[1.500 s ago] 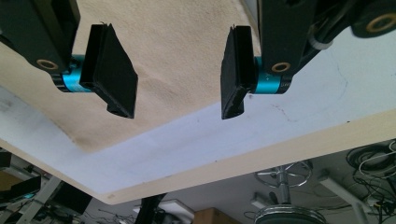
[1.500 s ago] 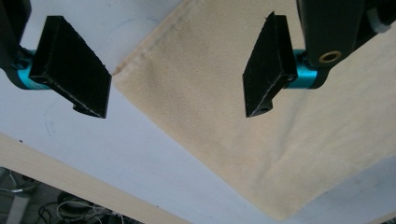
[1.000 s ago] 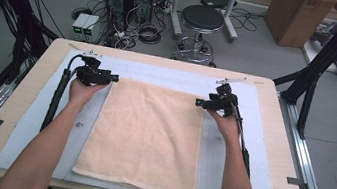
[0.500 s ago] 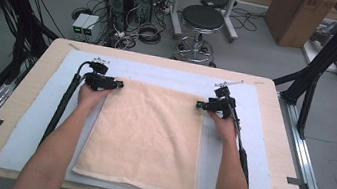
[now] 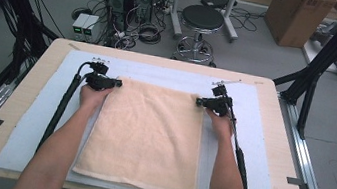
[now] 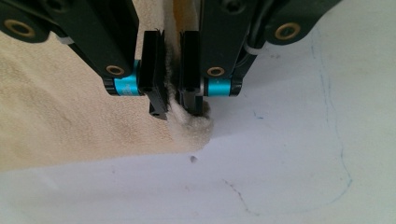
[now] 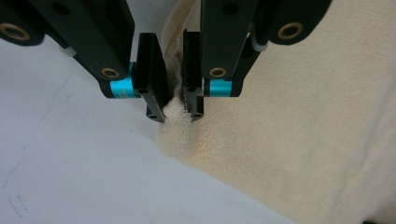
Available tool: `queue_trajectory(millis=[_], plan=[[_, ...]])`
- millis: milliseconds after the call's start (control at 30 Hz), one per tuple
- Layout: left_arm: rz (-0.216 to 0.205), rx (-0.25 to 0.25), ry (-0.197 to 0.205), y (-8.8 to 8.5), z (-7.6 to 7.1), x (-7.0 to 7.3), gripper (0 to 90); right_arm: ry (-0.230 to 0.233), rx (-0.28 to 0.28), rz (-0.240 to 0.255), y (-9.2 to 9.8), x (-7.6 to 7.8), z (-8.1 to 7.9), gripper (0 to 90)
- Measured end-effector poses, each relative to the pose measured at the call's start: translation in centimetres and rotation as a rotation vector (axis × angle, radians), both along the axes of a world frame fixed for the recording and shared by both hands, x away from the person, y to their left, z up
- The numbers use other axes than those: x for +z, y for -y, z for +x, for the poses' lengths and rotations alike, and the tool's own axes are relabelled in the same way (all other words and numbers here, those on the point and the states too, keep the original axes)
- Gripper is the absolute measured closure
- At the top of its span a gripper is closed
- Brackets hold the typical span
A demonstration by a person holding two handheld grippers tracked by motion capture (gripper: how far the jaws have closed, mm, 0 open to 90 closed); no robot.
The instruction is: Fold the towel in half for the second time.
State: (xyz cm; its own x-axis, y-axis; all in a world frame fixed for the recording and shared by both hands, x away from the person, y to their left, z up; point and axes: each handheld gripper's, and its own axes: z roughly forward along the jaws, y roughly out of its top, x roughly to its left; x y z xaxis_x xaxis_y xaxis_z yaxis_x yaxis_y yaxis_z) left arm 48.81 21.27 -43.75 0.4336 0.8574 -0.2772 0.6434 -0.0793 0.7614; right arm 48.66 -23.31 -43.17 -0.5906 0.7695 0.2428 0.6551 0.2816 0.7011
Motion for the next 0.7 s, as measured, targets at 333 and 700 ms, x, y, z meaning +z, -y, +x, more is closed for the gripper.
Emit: queue_trajectory(millis=[333,700], plan=[[-0.063,0.019,0.087,-0.8,-0.4,2.1,83.2,0.054,0.004,0.031,0.3,2.3,0.1,82.3],[-0.086,0.002,0.209,-2.5,-0.2,7.2,83.1,0.182,0.042,0.034,-0.6,8.7,0.8,82.3]])
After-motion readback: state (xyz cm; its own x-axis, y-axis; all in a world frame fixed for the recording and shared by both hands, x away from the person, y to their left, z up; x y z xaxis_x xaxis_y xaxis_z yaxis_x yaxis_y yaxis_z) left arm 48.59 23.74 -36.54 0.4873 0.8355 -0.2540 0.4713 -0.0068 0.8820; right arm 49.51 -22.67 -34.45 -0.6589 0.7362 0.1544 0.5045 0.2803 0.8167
